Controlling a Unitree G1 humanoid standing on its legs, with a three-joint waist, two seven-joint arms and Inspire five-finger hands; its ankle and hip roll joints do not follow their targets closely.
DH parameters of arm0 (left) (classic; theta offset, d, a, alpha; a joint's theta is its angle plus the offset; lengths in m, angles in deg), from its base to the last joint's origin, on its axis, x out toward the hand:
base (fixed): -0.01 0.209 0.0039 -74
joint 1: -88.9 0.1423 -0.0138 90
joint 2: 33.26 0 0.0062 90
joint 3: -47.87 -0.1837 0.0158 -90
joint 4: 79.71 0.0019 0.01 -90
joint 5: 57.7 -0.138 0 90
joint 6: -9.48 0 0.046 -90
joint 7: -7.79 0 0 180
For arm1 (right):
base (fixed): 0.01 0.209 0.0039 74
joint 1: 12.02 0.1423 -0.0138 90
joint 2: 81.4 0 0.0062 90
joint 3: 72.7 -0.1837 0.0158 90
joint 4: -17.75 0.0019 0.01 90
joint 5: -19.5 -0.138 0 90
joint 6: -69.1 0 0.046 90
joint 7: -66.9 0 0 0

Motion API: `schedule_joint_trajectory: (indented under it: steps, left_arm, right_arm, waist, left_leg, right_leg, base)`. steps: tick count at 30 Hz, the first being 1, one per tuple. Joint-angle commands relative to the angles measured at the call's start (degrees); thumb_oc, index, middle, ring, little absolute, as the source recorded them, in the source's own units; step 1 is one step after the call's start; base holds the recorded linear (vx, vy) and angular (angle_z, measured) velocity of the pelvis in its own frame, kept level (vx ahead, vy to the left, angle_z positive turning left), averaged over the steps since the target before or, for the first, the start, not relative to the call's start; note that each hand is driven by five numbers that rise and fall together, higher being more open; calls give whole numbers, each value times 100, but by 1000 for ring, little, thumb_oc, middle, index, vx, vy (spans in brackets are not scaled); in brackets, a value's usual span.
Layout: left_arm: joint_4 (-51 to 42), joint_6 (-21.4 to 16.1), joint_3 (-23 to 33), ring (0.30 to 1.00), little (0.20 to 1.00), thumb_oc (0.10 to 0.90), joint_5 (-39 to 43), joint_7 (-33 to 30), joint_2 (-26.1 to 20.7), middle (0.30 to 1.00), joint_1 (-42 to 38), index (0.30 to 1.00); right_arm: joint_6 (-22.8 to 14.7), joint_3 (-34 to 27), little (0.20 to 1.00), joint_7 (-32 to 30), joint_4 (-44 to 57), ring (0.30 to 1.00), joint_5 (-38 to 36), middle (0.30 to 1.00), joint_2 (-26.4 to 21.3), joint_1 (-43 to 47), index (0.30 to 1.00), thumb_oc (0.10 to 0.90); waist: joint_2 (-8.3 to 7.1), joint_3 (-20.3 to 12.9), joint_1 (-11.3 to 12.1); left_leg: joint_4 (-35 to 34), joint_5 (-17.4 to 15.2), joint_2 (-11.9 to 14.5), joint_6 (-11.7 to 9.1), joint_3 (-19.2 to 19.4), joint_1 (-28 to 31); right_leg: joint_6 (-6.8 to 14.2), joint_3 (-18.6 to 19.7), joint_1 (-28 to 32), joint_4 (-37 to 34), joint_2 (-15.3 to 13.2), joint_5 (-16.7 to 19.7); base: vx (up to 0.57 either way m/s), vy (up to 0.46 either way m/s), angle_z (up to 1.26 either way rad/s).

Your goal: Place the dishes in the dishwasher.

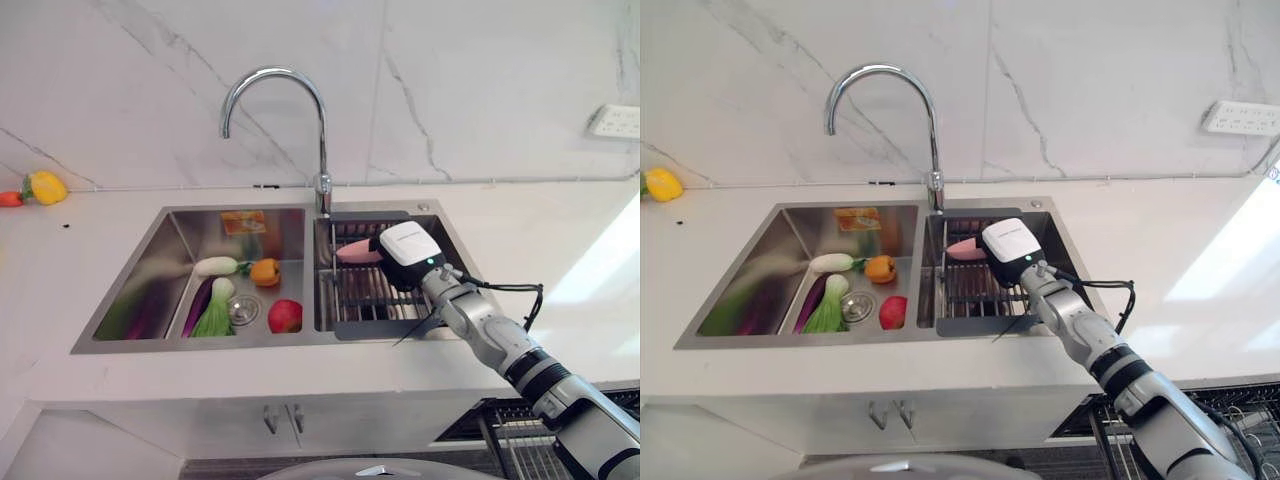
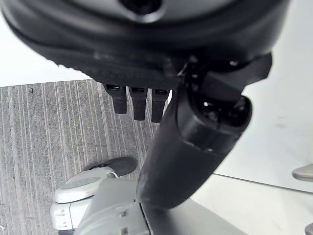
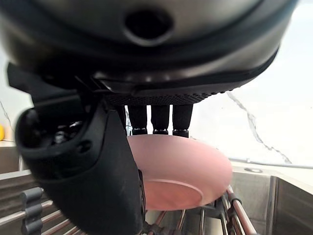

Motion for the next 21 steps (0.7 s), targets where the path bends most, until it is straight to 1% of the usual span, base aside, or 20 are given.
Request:
schedule_joint_trajectory:
  steps: [1, 3, 5, 6, 7, 8, 9, 10, 11, 12, 13, 14, 16, 17, 18, 19, 21]
  left_arm:
    - [198, -61, -536, 900, 900, 800, -155, -57, -11, 900, -412, 900]
    - [188, -56, -540, 900, 900, 800, -155, -68, -3, 900, -420, 900]
    - [159, -51, -545, 900, 900, 800, -166, -112, 26, 900, -418, 900]
    - [159, -51, -548, 900, 900, 800, -166, -112, 26, 900, -417, 900]
    - [140, -41, -503, 900, 900, 800, -158, -150, 36, 900, -423, 900]
    - [142, -30, -495, 900, 900, 800, -160, -180, 38, 900, -423, 900]
    - [153, -2, -496, 900, 900, 800, -176, -214, 38, 900, -423, 900]
    - [171, 18, -502, 900, 900, 800, -277, -249, 40, 900, -397, 900]
    - [172, 19, -513, 900, 900, 800, -279, -249, 36, 900, -402, 900]
    - [169, 26, -531, 900, 900, 800, -433, -297, 42, 900, -348, 900]
    - [168, 26, -536, 900, 900, 800, -433, -297, 41, 900, -347, 900]
    - [188, 70, -488, 900, 900, 800, -485, -400, 47, 900, -273, 900]
    - [220, 103, -282, 900, 900, 800, -315, -528, 87, 900, -250, 900]
    - [222, 102, -295, 900, 900, 800, -312, -532, 83, 900, -249, 900]
    - [237, 98, -215, 900, 900, 800, -255, -561, 116, 900, -241, 900]
    - [258, 90, -143, 900, 900, 800, -237, -583, 163, 900, -237, 900]
    - [267, 60, -115, 900, 900, 800, -246, -591, 209, 900, -260, 900]
  right_arm:
    - [-109, -141, 300, -184, 483, 300, -572, 300, 160, 609, 300, 400]
    - [-89, -245, 300, -204, 661, 300, -630, 300, 117, 576, 300, 400]
    - [-75, -580, 300, -406, 1212, 300, -707, 300, -7, 480, 300, 400]
    - [-74, -585, 300, -402, 1219, 300, -707, 300, -10, 474, 300, 400]
    - [-96, -883, 300, -566, 1672, 300, -817, 300, -127, 401, 300, 400]
    - [-109, -1134, 300, -675, 2009, 300, -991, 300, -164, 322, 300, 400]
    - [-119, -1443, 300, -778, 2391, 300, -1174, 300, -174, 185, 300, 400]
    - [-133, -1759, 300, -920, 2768, 300, -1273, 300, -214, 100, 300, 400]
    - [-125, -1787, 300, -903, 2800, 300, -1275, 300, -220, 74, 300, 400]
    - [-149, -2112, 300, -1086, 3098, 300, -1252, 300, -270, -117, 300, 400]
    - [-148, -2120, 300, -1082, 3106, 300, -1252, 300, -271, -127, 300, 400]
    - [-104, -2579, 300, -1279, 3499, 300, -1367, 300, -311, -342, 300, 400]
    - [-83, -3038, 300, -1473, 3717, 300, -1498, 300, -331, -652, 300, 400]
    - [-78, -3065, 300, -1460, 3750, 300, -1501, 300, -330, -687, 300, 400]
    - [-72, -3295, 300, -1540, 3852, 300, -1532, 300, -319, -896, 300, 400]
    - [-79, -3715, 300, -1667, 3950, 300, -1623, 300, -276, -1304, 300, 400]
    - [-128, -4205, 300, -1925, 4135, 300, -1646, 300, -154, -1725, 300, 400]
  waist:
    - [-238, 109, 143]
    - [-243, 109, 137]
    - [-245, 108, 96]
    - [-245, 108, 100]
    - [-246, 125, 48]
    - [-221, 145, 22]
    - [-249, 146, -16]
    - [-223, 170, -77]
    - [-243, 166, -66]
    - [-258, 168, -127]
    - [-259, 165, -120]
    - [-281, 178, -186]
    - [-301, 199, -271]
    - [-307, 196, -257]
    - [-318, 202, -287]
    - [-339, 224, -367]
    - [-360, 254, -479]
  left_leg:
    - [120, -254, -87, 137, 88, -95]
    - [121, -258, -79, 136, 99, -88]
    - [116, -263, -72, 143, 129, -58]
    - [115, -263, -72, 142, 131, -57]
    - [123, -254, -78, 143, 155, -65]
    - [134, -278, -54, 138, 179, -43]
    - [128, -243, -90, 150, 187, -78]
    - [129, -271, -77, 155, 220, -53]
    - [125, -246, -99, 160, 216, -70]
    - [116, -253, -142, 182, 257, -73]
    - [116, -253, -143, 182, 260, -73]
    - [123, -269, -198, 213, 315, -78]
    - [142, -286, -252, 250, 342, -80]
    - [146, -287, -257, 253, 343, -82]
    - [164, -298, -290, 274, 355, -89]
    - [183, -319, -364, 328, 372, -111]
    - [192, -336, -471, 392, 397, -154]
  right_leg:
    - [440, 83, 107, 196, -539, -989]
    - [436, 91, 111, 197, -535, -993]
    - [436, 116, 111, 204, -520, -989]
    - [436, 117, 112, 204, -520, -989]
    - [439, 143, 79, 215, -513, -975]
    - [444, 167, 80, 233, -486, -985]
    - [450, 195, 22, 246, -520, -950]
    - [460, 216, 12, 261, -497, -944]
    - [459, 217, -4, 259, -518, -926]
    - [478, 274, -52, 274, -534, -901]
    - [478, 277, -55, 275, -535, -901]
    - [501, 354, -132, 315, -558, -842]
    - [531, 430, -189, 352, -597, -788]
    - [534, 434, -192, 357, -602, -788]
    - [549, 463, -224, 378, -621, -765]
    - [587, 530, -308, 428, -672, -709]
    - [645, 608, -429, 474, -741, -625]
  base:
    - [0, 0, 0]
    - [0, 0, 0]
    - [-10, -7, -3]
    - [-31, 3, -3]
    - [-37, 9, -4]
    - [-73, 19, -2]
    - [-70, 27, -2]
    - [-70, 23, -5]
    - [-75, 31, -16]
    - [-52, 20, -23]
    - [-92, 44, -25]
    - [-89, 46, -16]
    - [-101, 60, -16]
    - [-69, 49, -21]
    - [-104, 88, -19]
    - [-146, 125, -13]
    - [-130, 138, -13]
